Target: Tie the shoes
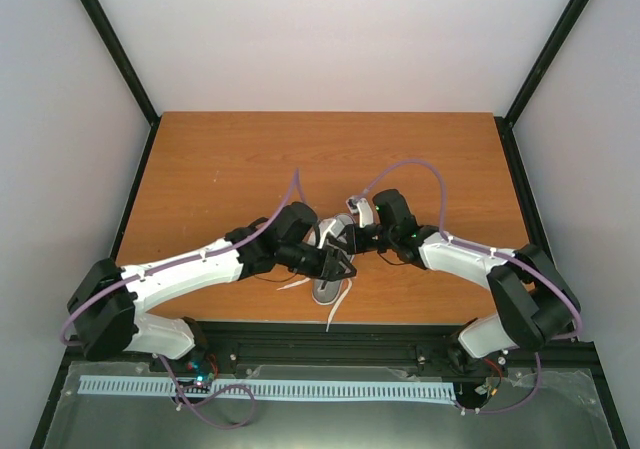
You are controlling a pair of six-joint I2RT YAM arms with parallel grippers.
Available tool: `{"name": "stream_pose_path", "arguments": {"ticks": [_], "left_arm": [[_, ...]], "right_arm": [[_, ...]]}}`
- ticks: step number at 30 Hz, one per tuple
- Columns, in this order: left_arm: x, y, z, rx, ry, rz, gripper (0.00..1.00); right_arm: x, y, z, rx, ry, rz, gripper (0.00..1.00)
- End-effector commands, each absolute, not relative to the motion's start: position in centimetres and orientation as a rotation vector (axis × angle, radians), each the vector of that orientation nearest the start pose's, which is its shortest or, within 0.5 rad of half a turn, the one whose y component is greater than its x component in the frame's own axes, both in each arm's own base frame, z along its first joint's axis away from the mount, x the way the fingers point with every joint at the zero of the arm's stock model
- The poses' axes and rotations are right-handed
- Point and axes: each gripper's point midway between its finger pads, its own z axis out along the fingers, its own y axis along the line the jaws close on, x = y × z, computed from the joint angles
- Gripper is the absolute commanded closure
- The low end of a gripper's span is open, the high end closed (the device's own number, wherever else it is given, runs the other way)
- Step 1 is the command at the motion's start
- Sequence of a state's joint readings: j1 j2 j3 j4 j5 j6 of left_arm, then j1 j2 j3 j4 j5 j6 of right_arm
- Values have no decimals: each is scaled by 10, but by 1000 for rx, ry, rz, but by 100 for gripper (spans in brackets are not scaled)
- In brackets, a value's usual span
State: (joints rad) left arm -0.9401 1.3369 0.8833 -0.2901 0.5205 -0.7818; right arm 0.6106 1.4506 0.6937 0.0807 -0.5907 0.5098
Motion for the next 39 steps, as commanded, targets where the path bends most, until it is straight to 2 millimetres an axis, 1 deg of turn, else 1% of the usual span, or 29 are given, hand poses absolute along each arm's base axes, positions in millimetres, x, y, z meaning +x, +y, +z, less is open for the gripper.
{"name": "stream_pose_path", "arguments": {"ticks": [1, 3, 5, 7, 8, 12, 14, 16, 18, 20, 22, 23, 25, 27, 30, 32, 39], "left_arm": [[163, -342, 184, 499, 2516, -1270, 56], [178, -321, 191, 444, 2461, -1202, 50], [193, -300, 194, 373, 2417, -1188, 44], [205, -288, 191, 354, 2383, -1173, 41], [208, -287, 188, 381, 2364, -1165, 40], [215, -296, 185, 544, 2233, -1175, 39], [220, -297, 181, 626, 2175, -1126, 39], [225, -294, 177, 658, 2143, -1094, 39], [234, -290, 175, 630, 2150, -1104, 40], [245, -286, 169, 557, 2204, -1120, 44], [248, -287, 160, 491, 2260, -1161, 47], [248, -289, 159, 456, 2275, -1200, 46], [247, -295, 162, 409, 2265, -1275, 44], [249, -297, 164, 369, 2267, -1305, 43], [251, -300, 170, 351, 2269, -1327, 44], [251, -303, 170, 359, 2279, -1345, 43], [249, -313, 154, 387, 2364, -1384, 47]], "right_arm": [[262, 301, 126, -473, 2331, 1235, 97], [261, 301, 125, -482, 2323, 1233, 97], [259, 300, 125, -500, 2307, 1239, 97], [254, 301, 128, -531, 2269, 1267, 97], [251, 302, 131, -549, 2246, 1284, 97], [242, 301, 140, -618, 2185, 1297, 97], [237, 300, 144, -666, 2156, 1297, 97], [231, 297, 143, -708, 2136, 1292, 97], [225, 294, 140, -746, 2132, 1277, 97], [220, 291, 137, -777, 2120, 1265, 97], [215, 289, 135, -801, 2109, 1263, 97], [214, 288, 135, -809, 2104, 1264, 97], [212, 288, 135, -819, 2094, 1266, 97], [212, 288, 134, -822, 2089, 1268, 97], [213, 289, 133, -823, 2088, 1267, 97], [214, 290, 131, -822, 2093, 1267, 97], [216, 293, 129, -834, 2094, 1273, 97]]}}
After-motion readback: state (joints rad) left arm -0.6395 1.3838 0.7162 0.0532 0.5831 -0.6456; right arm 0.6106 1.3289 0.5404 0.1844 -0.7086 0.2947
